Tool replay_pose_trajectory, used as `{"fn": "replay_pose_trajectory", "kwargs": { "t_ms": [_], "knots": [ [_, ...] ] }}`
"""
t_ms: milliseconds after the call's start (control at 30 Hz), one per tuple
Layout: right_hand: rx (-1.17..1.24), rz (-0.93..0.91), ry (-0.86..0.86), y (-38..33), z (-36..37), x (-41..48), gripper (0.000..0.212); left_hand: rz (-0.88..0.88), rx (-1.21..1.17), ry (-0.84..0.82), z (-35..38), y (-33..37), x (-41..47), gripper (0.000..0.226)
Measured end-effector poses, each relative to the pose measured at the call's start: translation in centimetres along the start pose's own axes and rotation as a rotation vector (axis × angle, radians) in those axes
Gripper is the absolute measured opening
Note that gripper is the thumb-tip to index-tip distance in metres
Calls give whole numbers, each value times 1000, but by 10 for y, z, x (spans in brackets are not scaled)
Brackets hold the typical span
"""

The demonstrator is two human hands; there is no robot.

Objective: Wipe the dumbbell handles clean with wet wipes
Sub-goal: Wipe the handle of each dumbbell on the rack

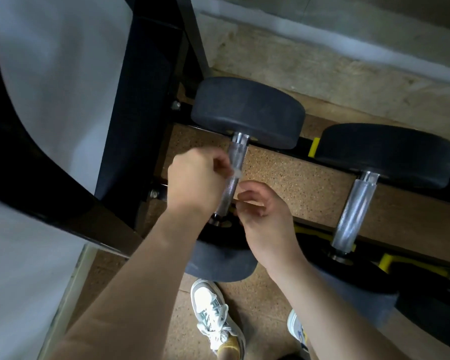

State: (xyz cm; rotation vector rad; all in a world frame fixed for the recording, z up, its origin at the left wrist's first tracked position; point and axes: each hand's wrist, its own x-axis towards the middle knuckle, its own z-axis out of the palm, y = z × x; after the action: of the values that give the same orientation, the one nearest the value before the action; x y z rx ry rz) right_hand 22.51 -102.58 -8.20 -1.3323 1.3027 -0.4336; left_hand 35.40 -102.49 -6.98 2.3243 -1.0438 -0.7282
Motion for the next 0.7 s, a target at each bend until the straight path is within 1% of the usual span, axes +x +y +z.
{"fn": "replay_pose_trajectory", "kwargs": {
  "t_ms": [100,167,200,267,333,400,467,500,533,633,700],
  "knots": [
    [35,-71,62,-10,1,13,34,87,-81,74,10,19,15,9],
    [86,-46,63,-10,0,17,33,107,-23,121,15,21,14,8],
    [81,-26,56,-9,-2,16,33,111,60,108,17,19,10,8],
    [32,6,20,-4,-8,10,32,117,224,26,19,13,-7,7],
    [21,14,-32,0,-14,5,36,103,249,-24,18,8,-21,10],
    [12,10,-96,-1,-19,8,45,115,220,25,14,9,-19,10],
    [4,4,-157,-6,-21,17,54,138,128,216,14,16,-2,7],
    [8,2,-164,-9,-22,23,56,129,39,311,14,21,5,8],
    [25,2,-160,-11,-23,28,56,97,-29,371,17,25,9,12],
    [150,33,-133,-18,-25,37,53,-95,-148,370,25,35,6,15],
    [202,56,-130,-18,-28,42,51,-119,-113,360,29,38,3,11]
  ]
}}
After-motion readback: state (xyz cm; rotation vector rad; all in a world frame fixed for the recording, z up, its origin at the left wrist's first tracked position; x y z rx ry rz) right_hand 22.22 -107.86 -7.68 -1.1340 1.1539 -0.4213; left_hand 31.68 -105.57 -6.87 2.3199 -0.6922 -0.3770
